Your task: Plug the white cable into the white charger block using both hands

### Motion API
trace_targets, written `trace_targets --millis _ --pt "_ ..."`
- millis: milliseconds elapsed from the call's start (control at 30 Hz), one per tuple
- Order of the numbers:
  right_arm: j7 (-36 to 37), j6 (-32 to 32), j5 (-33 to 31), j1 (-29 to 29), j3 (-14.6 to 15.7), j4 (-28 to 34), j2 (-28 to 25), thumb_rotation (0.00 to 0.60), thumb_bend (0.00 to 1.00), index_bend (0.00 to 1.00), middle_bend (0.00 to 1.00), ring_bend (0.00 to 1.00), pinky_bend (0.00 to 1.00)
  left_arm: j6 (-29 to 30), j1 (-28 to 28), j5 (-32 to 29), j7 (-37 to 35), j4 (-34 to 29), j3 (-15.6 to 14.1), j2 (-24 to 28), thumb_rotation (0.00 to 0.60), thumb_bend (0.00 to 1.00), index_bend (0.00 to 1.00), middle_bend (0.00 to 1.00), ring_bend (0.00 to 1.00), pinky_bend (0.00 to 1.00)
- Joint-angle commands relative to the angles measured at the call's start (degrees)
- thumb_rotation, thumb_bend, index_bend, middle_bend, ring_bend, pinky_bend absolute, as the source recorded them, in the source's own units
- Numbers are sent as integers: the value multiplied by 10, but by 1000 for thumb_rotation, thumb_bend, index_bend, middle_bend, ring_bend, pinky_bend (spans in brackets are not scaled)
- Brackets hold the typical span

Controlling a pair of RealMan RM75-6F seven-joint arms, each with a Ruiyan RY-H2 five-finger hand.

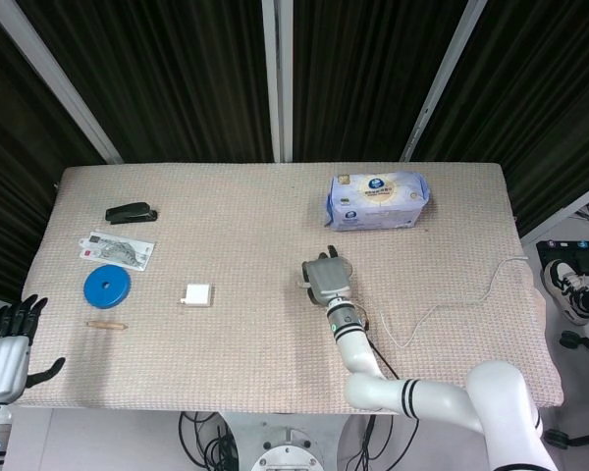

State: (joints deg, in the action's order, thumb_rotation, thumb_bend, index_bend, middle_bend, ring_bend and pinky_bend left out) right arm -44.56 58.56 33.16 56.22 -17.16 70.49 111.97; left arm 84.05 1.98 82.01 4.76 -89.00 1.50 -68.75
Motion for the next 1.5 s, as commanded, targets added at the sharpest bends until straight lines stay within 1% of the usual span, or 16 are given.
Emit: trace_targets --millis 33,233,367,567,767,967,1133,1200,1267,1367,1500 --pt "2 -2 1 0 -1 -3 2 600 317 521 529 252 105 -1 0 0 0 0 0 0 600 165 71 0 0 0" --pt "14 -6 18 -2 -1 -7 3 600 347 576 561 285 125 0 1 2 0 0 0 2 600 164 71 0 0 0" --pt "29 -6 35 -8 -2 3 -7 600 370 601 580 305 146 -1 3 5 2 -4 -1 6 600 165 71 0 0 0" --pt "48 -11 55 -17 -2 26 -31 600 378 619 589 311 158 -10 16 18 14 -17 1 18 600 165 71 0 0 0" --pt "83 -25 89 -30 0 67 -74 600 377 620 586 311 162 -42 51 41 9 -38 9 36 600 160 71 0 0 0" --pt "135 -31 142 -51 1 132 -138 600 378 620 585 311 164 -132 125 51 -38 -47 26 39 600 158 87 20 0 0" --pt "179 -34 179 -67 -2 182 -192 600 377 620 584 311 163 -235 198 33 -69 -37 41 18 600 156 110 34 0 0" --pt "195 -35 190 -72 -4 197 -210 600 377 620 584 311 164 -266 223 19 -75 -28 50 0 600 157 123 56 0 0" --pt "206 -36 197 -75 -4 206 -222 600 377 620 584 311 164 -290 243 6 -75 -18 57 -18 600 157 156 92 0 0" --pt "217 -35 207 -80 -1 215 -236 600 377 620 584 311 164 -326 271 -27 -58 1 66 -51 600 165 206 143 0 0" --pt "232 -36 213 -84 4 218 -247 600 377 620 584 310 164 -369 304 -81 -34 28 77 -94 600 185 218 162 0 0"
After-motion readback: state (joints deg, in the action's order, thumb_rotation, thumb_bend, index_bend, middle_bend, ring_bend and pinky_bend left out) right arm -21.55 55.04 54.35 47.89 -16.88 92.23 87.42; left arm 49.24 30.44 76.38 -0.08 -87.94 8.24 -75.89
